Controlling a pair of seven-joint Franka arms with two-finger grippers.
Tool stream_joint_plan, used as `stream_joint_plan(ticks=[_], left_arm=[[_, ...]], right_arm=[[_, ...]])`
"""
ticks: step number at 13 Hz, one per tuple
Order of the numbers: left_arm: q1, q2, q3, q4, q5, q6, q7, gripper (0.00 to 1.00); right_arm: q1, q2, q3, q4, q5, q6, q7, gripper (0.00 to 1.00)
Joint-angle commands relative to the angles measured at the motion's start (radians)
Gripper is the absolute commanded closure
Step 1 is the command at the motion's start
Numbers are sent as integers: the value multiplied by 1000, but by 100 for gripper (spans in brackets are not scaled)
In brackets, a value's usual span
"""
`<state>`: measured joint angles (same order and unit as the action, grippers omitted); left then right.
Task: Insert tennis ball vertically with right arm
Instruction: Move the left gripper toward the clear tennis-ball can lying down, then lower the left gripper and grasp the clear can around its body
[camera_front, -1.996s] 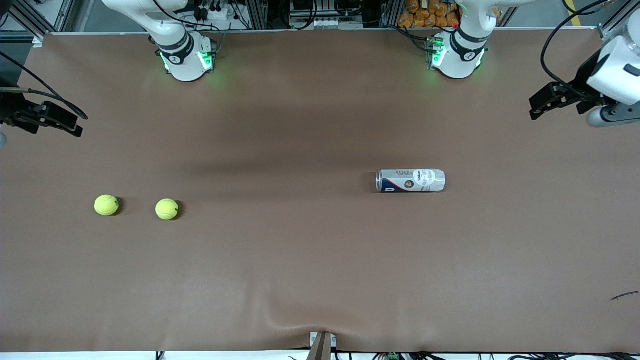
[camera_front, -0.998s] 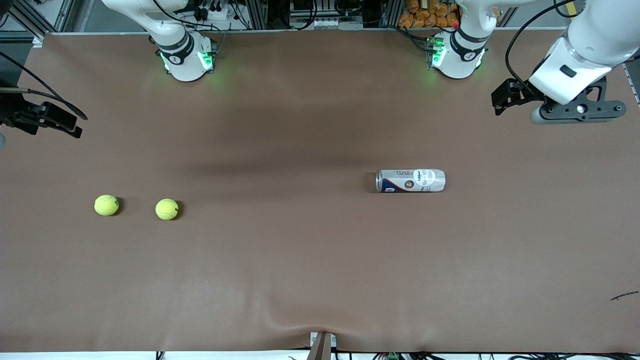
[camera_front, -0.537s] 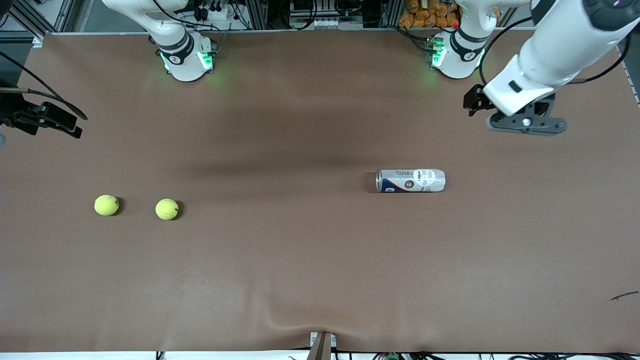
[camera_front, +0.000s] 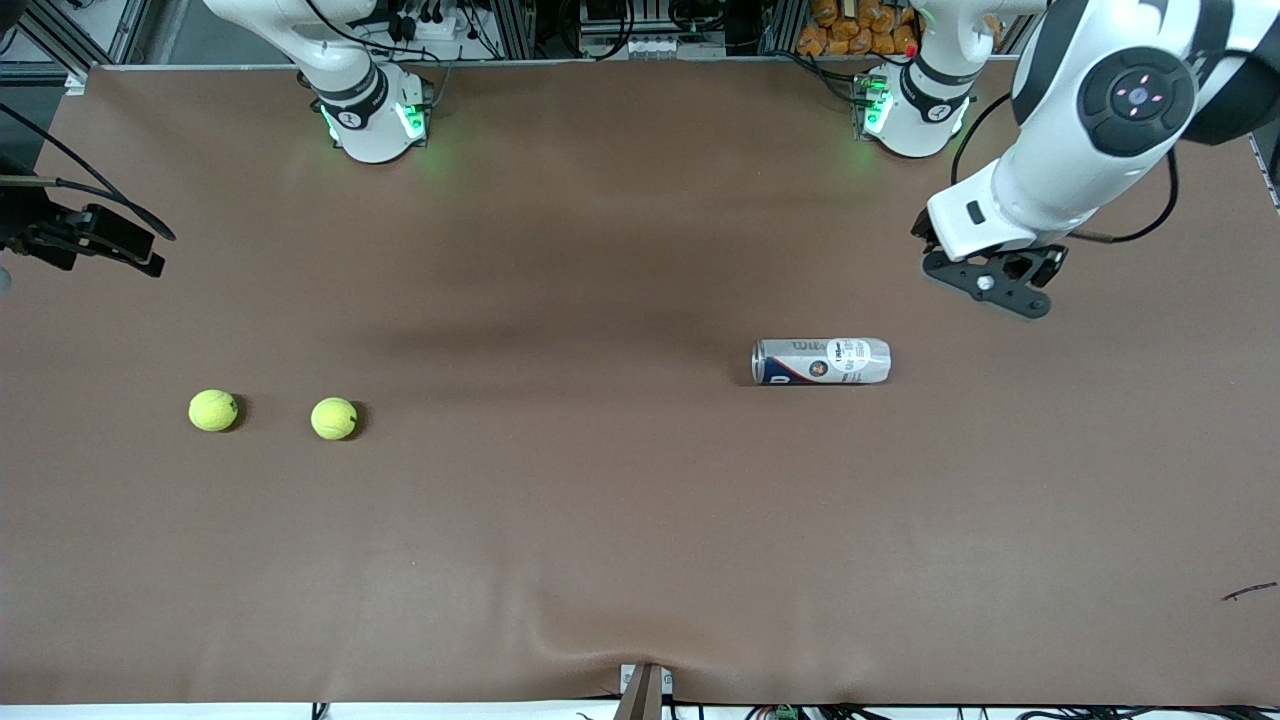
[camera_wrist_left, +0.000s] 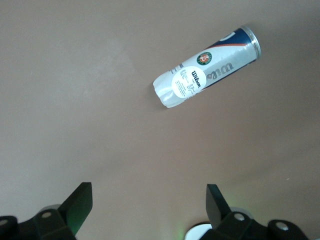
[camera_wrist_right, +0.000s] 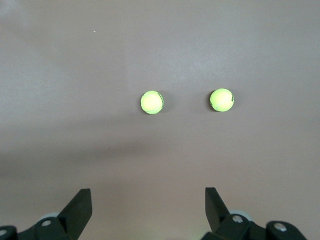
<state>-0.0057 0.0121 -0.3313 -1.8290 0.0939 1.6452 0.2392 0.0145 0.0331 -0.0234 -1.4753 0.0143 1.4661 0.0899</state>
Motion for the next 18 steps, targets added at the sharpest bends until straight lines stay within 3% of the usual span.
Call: stream_joint_plan(ticks=[1, 3, 9, 11, 13, 18], left_arm=[[-28, -3, -23, -58, 59, 54, 74, 0], [-75, 44, -47, -64, 153, 59, 115, 0], [-88, 140, -55, -59, 227, 84, 357, 0], [-114, 175, -66, -58, 253, 102, 379, 0], [-155, 222, -72, -49, 387, 105, 388, 0], [-223, 316, -71, -32, 498, 154, 399, 0]], right_arm=[[1, 8, 4, 20, -13, -4, 13, 0], [1, 8, 4, 20, -13, -1, 13, 0], [5, 7, 4, 20, -13, 13, 13, 0], [5, 7, 4, 20, -14, 13, 13, 0], [5, 7, 4, 20, -13, 13, 13, 0], [5, 8, 4, 20, -13, 13, 13, 0]])
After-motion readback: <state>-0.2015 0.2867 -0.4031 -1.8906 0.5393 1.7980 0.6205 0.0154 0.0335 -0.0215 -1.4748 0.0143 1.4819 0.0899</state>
